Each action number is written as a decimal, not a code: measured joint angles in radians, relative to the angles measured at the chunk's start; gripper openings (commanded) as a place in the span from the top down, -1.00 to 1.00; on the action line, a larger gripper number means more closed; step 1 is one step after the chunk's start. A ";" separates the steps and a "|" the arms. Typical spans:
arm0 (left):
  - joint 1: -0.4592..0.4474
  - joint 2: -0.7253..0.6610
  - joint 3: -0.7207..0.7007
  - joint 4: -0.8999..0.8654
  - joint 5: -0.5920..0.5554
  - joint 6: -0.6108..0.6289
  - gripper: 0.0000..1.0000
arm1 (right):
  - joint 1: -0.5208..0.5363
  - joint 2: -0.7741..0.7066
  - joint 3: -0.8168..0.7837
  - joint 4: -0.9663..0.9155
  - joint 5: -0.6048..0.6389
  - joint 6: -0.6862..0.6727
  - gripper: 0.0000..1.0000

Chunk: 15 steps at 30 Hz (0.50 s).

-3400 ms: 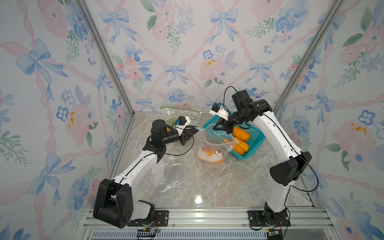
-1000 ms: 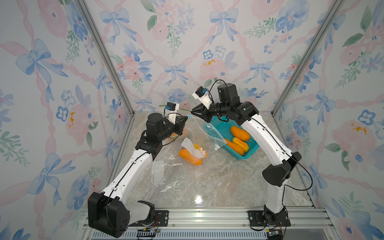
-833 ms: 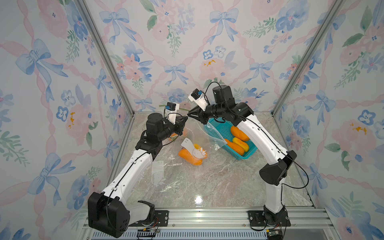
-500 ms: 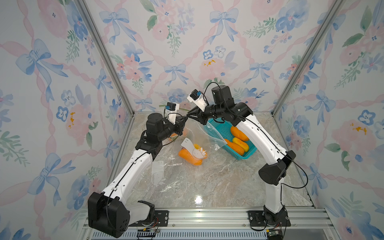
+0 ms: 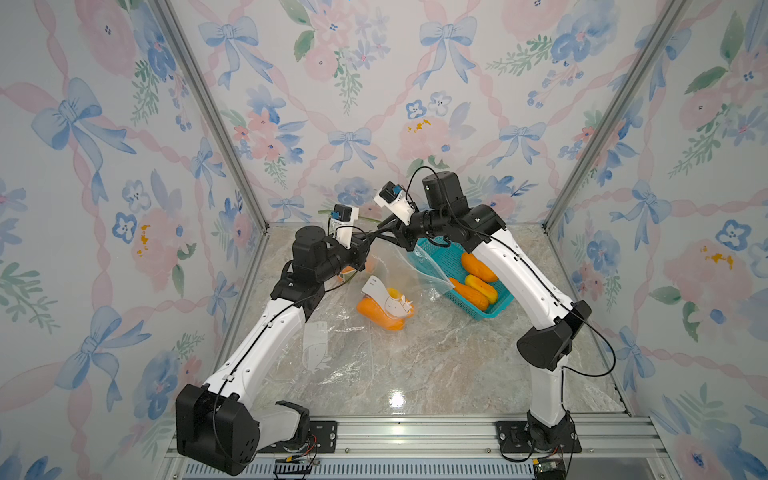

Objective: Place the mango in a zip-top bag and seal the zipper
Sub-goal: Zip the zipper on the zipper food storage bag.

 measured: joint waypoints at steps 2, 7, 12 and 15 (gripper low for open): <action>0.000 0.000 0.000 0.000 0.000 0.000 1.00 | 0.000 0.001 0.000 -0.002 0.001 -0.002 0.68; 0.000 0.000 0.000 0.000 0.000 0.000 1.00 | 0.000 0.001 0.000 -0.004 0.004 -0.008 0.82; 0.000 0.000 0.000 0.000 0.000 0.000 1.00 | 0.000 0.001 0.001 -0.006 0.005 -0.008 0.94; 0.000 0.000 0.000 0.000 -0.001 0.000 1.00 | 0.000 0.001 0.001 -0.006 0.008 -0.011 1.00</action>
